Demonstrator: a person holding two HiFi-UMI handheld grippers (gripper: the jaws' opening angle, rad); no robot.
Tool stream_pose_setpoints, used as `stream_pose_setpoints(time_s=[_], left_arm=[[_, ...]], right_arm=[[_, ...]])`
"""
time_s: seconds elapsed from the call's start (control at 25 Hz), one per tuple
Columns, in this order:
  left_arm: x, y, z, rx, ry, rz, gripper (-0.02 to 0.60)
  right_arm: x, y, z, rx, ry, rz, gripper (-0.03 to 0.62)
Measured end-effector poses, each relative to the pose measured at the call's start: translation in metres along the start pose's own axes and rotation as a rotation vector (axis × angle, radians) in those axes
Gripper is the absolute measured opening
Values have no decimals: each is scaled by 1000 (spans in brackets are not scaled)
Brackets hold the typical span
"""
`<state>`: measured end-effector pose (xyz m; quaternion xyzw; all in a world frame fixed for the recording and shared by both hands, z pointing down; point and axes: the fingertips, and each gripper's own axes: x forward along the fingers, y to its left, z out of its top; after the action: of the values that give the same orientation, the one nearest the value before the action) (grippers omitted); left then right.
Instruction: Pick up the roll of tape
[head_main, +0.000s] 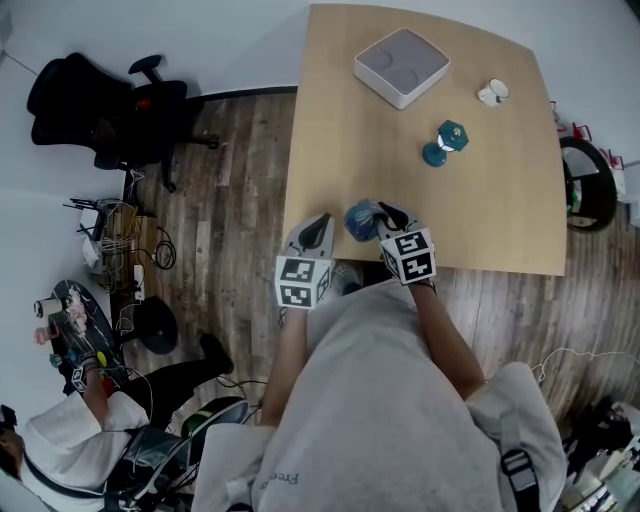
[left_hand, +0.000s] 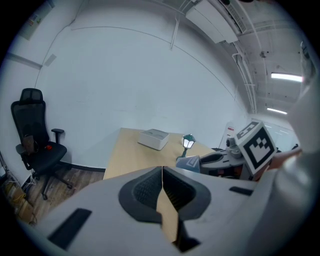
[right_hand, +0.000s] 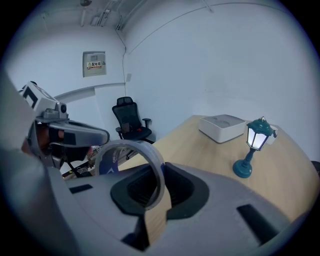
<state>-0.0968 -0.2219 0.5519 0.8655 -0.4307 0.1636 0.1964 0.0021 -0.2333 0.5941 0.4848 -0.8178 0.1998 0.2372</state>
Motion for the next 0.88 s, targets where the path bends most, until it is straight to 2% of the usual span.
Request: stream_pose_setpoints(time_s=[0.36, 0.88], left_arm=[[1, -2, 0, 10, 8, -2, 8], [2, -4, -2, 20, 11, 8, 8]], right_arm=[[-5, 0, 7, -5, -68, -19, 48], [-5, -4, 6, -16, -79, -15, 49]])
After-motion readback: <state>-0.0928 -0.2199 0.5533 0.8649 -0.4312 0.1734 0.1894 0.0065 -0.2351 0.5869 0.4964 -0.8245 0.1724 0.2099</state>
